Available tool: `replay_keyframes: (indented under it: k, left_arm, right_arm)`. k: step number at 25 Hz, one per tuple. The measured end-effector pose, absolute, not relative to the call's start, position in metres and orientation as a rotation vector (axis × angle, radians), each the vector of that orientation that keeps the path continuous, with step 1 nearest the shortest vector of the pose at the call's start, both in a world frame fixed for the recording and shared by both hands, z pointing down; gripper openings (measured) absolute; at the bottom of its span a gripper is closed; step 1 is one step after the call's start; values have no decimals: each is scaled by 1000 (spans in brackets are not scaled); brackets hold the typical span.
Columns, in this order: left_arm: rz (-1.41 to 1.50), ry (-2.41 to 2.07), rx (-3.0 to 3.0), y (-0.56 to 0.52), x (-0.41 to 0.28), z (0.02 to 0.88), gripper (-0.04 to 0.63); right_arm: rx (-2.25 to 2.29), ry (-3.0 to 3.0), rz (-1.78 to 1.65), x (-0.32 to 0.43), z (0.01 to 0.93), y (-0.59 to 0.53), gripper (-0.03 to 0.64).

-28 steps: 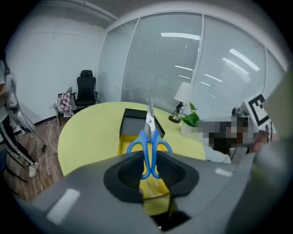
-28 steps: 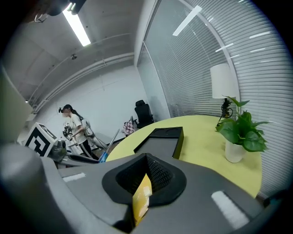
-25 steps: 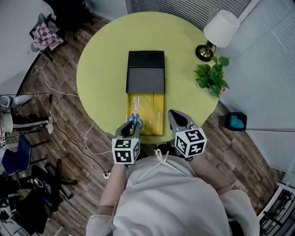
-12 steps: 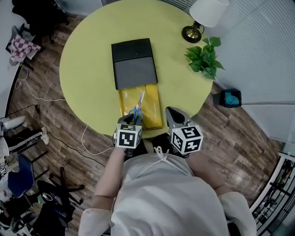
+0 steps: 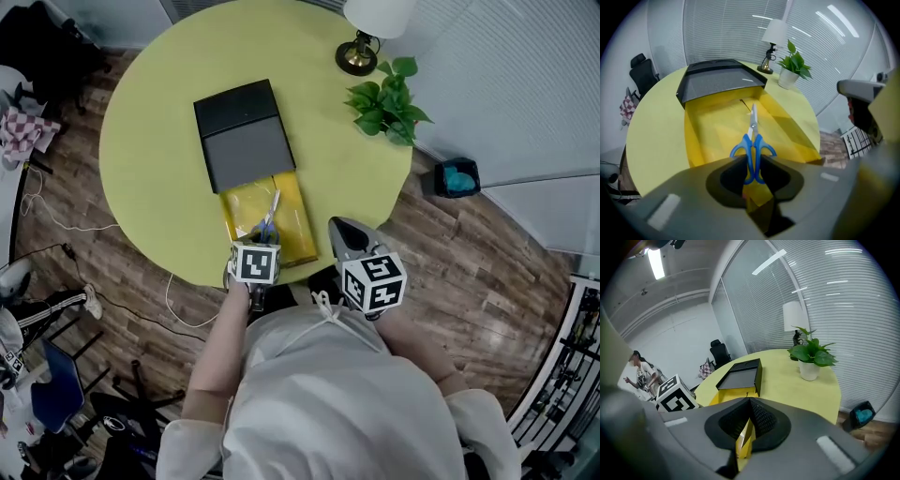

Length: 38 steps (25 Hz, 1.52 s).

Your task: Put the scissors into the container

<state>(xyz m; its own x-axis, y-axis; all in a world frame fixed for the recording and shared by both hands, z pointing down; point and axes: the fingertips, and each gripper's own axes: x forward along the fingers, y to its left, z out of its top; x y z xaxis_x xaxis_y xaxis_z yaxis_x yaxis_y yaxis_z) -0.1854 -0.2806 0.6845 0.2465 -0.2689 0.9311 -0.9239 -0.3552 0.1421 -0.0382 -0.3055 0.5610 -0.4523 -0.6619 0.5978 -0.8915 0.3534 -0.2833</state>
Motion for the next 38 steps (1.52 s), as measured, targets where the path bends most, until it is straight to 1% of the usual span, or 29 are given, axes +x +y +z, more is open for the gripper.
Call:
replay_keyframes:
  k: [8, 12, 15, 19, 23, 33, 38]
  left_arm:
    - [1091, -1109, 1818, -289, -180, 684, 94]
    - [1041, -1096, 1853, -292, -175, 677, 110]
    - [980, -1141, 1859, -296, -178, 666, 89]
    - [894, -1238, 1869, -302, -188, 645, 11]
    - [800, -1320, 1936, -310, -197, 609, 6]
    - [427, -1689, 2189, -329, -237, 470, 6]
    - [289, -1847, 2229, -325, -260, 427, 6]
  right_arm:
    - [1372, -2237, 835, -37, 564, -311, 0]
    - [1362, -2245, 822, -39, 561, -314, 0]
    - [1352, -2252, 809, -43, 558, -315, 0]
    - [1336, -2275, 780, -50, 551, -319, 0]
    - [1314, -2319, 743, -61, 538, -324, 0]
    - [1261, -2482, 592, -101, 489, -339, 0]
    - [1243, -2550, 491, -119, 468, -343, 0]
